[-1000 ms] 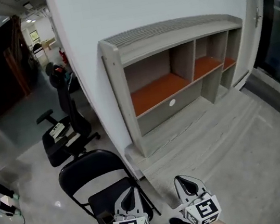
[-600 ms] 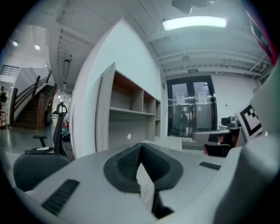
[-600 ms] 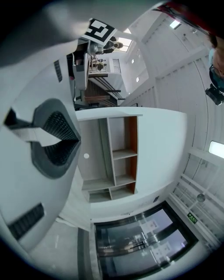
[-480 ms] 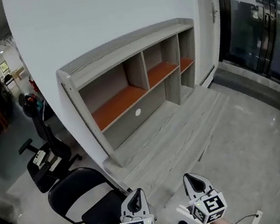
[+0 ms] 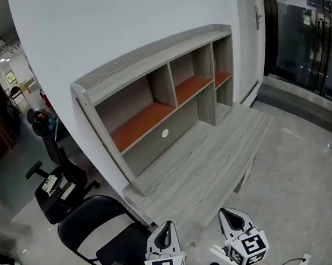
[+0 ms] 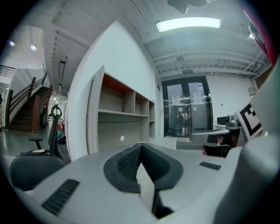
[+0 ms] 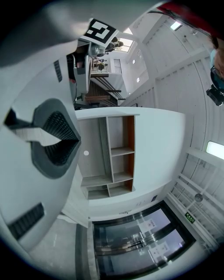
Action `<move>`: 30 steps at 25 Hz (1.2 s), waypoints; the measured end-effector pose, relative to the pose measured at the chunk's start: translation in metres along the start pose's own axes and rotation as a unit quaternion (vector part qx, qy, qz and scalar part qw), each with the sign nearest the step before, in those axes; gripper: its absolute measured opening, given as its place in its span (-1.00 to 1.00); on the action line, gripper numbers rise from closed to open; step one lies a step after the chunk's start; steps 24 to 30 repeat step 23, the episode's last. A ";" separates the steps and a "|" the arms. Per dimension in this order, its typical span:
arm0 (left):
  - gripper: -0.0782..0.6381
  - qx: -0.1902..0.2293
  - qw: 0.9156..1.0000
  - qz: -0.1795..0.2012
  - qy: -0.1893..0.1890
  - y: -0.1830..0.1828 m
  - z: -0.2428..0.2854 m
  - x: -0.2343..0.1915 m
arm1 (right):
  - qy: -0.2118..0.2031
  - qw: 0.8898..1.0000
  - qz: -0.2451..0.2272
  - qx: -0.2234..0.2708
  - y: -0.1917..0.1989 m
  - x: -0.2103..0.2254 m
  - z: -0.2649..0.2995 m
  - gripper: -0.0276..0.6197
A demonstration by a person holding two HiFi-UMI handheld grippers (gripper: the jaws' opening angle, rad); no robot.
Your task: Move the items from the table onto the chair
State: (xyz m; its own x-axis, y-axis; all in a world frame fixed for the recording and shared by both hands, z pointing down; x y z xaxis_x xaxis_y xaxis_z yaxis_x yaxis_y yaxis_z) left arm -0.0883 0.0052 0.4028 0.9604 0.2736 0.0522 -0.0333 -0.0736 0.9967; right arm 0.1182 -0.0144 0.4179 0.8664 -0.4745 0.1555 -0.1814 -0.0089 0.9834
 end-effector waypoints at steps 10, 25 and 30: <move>-0.76 -0.015 1.000 0.013 0.017 0.003 -0.006 0.015 | 0.002 1.000 0.008 -0.004 0.003 0.005 -0.006 -0.90; -0.76 -0.013 1.000 0.006 0.012 0.003 -0.007 0.019 | -0.007 1.000 0.007 -0.005 0.003 0.001 -0.006 -0.90; -0.76 -0.013 1.000 0.006 0.012 0.003 -0.007 0.019 | -0.007 1.000 0.007 -0.005 0.003 0.001 -0.006 -0.90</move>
Point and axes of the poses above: the fingertips, and each gripper's own axes: z forward along the fingers, x to its right, y out of its underside, the point moved 7 cm from there along -z, backward along the fingers, and after that the axes turned 12 degrees about x, right-handed, at the moved point
